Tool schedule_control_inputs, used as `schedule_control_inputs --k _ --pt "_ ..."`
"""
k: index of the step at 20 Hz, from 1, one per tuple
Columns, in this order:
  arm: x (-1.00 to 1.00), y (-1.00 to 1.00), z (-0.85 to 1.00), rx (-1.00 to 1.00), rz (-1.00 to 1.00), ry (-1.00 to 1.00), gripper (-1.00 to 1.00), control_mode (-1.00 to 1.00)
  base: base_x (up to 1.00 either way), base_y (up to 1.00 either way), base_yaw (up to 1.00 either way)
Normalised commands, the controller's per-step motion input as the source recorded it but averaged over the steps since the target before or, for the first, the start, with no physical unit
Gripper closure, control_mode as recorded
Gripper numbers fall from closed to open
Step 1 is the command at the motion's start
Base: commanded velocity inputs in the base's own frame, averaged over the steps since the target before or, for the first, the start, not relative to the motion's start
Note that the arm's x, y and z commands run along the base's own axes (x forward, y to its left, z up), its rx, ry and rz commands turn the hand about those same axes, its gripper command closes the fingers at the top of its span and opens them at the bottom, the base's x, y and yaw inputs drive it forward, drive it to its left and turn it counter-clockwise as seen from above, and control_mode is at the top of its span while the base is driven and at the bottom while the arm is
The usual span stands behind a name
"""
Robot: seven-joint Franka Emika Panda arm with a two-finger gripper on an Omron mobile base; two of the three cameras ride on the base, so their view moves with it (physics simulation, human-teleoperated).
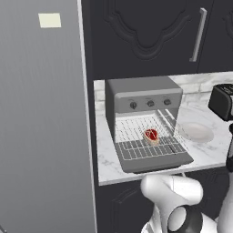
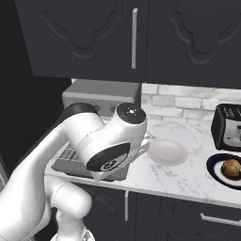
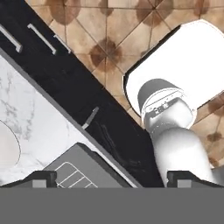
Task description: Open the toaster oven door. Place the bread on the top rack in the toaster oven and place the steak on the bottom rack.
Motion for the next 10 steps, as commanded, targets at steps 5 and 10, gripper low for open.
schedule_control_inputs --k 5,10 --pt "-0.02 0.00 -0.05 -0.49 0.25 -0.22 -1.00 -1.00 0.00 0.00 0.00" --pt "0.00 -0.04 0.00 -0.40 0.25 -0.20 -1.00 -1.00 0.00 0.00 0.00"
